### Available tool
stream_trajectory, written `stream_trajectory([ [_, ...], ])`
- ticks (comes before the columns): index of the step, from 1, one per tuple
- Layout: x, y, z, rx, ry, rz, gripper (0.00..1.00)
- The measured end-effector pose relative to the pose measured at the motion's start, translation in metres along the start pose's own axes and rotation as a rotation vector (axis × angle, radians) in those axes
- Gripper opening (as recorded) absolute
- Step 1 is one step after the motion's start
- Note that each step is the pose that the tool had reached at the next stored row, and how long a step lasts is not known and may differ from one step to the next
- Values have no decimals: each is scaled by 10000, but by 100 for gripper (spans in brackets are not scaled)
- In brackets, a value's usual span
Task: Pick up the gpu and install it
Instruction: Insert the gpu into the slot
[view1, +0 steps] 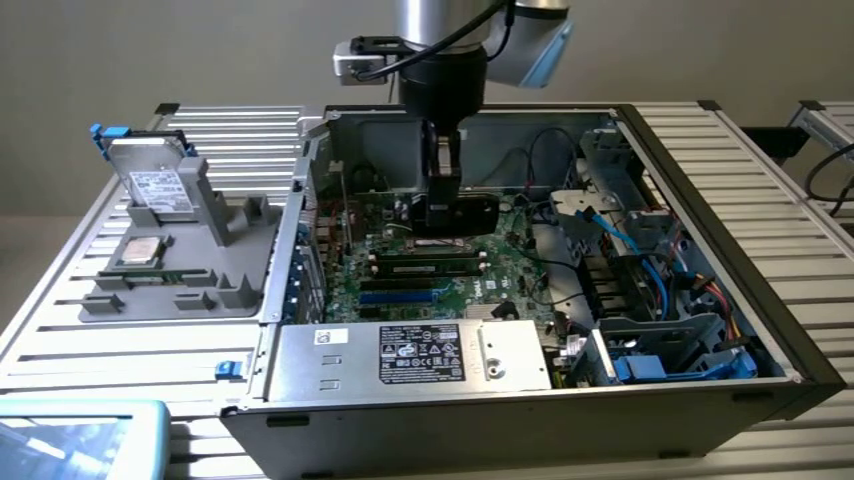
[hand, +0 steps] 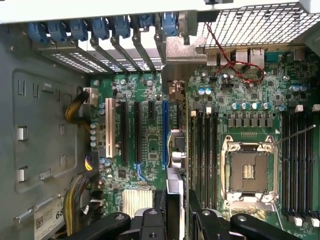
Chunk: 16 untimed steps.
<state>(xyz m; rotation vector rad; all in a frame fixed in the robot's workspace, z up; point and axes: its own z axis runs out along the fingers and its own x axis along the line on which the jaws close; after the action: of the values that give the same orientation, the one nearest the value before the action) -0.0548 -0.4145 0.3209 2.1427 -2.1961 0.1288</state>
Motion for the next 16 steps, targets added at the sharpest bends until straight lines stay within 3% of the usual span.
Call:
stream_trajectory([
  [8, 5, 139, 23, 13, -2, 2, 28],
  [16, 60, 153, 165, 16, 0, 7, 28],
])
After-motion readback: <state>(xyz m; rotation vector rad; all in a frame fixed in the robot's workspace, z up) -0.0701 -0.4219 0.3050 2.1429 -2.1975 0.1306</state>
